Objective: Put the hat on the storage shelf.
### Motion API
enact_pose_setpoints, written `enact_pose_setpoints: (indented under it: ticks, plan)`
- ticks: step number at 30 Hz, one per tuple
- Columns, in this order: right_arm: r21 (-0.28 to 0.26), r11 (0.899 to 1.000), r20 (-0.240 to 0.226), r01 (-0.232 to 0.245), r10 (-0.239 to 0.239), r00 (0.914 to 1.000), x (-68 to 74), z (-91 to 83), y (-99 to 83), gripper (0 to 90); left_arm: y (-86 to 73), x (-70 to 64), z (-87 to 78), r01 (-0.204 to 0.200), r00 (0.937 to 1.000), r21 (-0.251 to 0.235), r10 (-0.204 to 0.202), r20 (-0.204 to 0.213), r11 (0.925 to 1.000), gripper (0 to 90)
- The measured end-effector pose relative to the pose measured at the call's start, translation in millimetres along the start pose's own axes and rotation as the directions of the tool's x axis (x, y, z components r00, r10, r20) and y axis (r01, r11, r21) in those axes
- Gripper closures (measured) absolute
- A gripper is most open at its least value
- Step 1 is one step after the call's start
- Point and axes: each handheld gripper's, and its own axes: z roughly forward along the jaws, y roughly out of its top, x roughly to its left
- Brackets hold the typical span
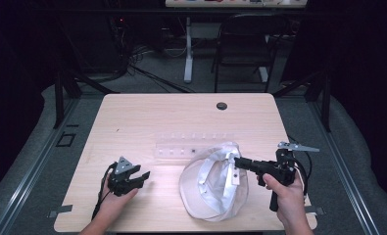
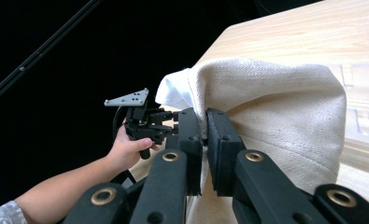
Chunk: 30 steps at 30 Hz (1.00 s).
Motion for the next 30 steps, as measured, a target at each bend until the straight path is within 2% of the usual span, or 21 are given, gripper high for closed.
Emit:
enact_pose_setpoints:
  ticks: [9,16,20,23,26,28,30]
  plan:
    - [-0.014,1.0,-0.016,0.027,-0.027,0.9995,10.5,2.1,13.0,85.5,0.8,-3.8,1.1,-0.011,0.9999,0.0,0.011,0.006,0.9999,51.3]
    - [-0.02,0.998,-0.006,0.062,-0.063,0.998,21.2,0.8,25.9,85.4,2.2,-8.5,1.7,-0.023,0.9996,-0.001,0.023,0.015,0.9997,50.9]
    - [-0.026,0.997,-0.003,0.066,-0.066,0.9978,23.4,1.2,30.0,85.5,3.4,-11.0,1.4,-0.026,0.9994,-0.011,0.026,0.02,0.9996,49.9]
    - [-0.036,0.997,0.006,0.07,-0.07,0.9975,25.7,0.4,35.9,85.4,6.5,-19.5,1.1,-0.03,0.9987,-0.025,0.031,0.04,0.9992,49.1]
    - [-0.043,0.996,0.007,0.072,-0.072,0.9974,27.5,-1.2,40.8,85.4,8.9,-26.4,1.1,-0.051,0.9971,-0.036,0.053,0.054,0.9981,48.2]
    - [-0.053,0.996,0.008,0.069,-0.069,0.9976,28.7,-1.4,43.9,85.4,13.7,-40.5,0.9,-0.08,0.994,-0.052,0.084,0.07,0.9954,47.3]
    - [-0.056,0.996,0.011,0.07,-0.07,0.9975,29.1,-1.6,45.8,85.5,14.8,-44.0,1.0,-0.085,0.9932,-0.057,0.089,0.075,0.9947,46.0]
